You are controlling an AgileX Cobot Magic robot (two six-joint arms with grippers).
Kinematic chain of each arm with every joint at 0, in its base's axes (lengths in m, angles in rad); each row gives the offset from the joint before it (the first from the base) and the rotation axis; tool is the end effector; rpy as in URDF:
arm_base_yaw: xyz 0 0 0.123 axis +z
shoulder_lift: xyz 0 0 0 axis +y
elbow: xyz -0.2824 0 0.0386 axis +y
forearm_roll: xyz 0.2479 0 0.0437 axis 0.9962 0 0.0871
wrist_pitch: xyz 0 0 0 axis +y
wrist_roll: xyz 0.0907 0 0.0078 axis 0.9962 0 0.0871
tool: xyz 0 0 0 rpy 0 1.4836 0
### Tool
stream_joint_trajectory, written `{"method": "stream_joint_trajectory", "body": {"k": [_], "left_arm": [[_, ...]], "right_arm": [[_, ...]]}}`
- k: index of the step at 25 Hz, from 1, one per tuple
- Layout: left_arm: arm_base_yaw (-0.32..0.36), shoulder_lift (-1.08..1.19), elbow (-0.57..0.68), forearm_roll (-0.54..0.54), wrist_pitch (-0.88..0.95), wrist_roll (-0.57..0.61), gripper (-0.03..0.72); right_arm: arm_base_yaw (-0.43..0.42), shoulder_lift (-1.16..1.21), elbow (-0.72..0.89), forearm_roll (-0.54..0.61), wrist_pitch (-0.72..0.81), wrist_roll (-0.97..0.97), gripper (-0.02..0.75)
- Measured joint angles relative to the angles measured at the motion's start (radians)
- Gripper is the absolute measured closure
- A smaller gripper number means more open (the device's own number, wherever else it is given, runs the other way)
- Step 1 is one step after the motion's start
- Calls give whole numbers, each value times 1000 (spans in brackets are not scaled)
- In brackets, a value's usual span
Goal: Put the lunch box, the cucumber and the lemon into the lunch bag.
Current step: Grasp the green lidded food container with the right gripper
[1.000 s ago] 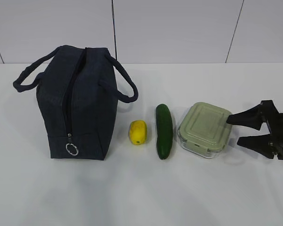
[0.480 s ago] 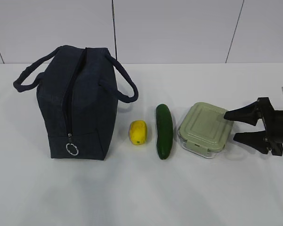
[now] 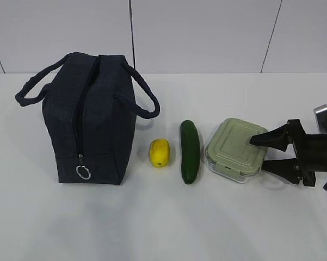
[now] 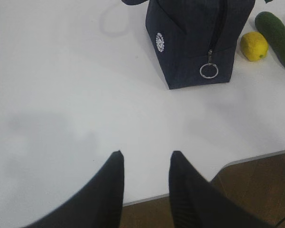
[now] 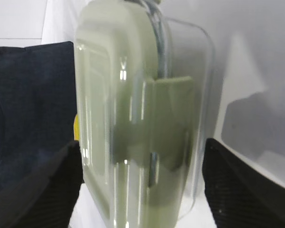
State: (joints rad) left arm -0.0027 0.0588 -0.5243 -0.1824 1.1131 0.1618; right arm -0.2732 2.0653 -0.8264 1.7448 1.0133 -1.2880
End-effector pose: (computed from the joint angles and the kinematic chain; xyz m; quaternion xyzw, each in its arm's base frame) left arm -0.0014 -0.0148 0.2811 0.0759 0.8681 -0.0524 0.4877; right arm 0.3305 -0.0135 0.0947 0.2062 0.8181 0.4897 0.2201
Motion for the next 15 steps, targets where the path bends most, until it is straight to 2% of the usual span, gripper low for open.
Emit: {"method": "stream_joint_trajectory", "body": {"k": [15], "left_arm": [[0, 0, 0, 0, 0, 0, 449]], "right_arm": [[3, 8, -2, 35, 24, 0, 153]]}}
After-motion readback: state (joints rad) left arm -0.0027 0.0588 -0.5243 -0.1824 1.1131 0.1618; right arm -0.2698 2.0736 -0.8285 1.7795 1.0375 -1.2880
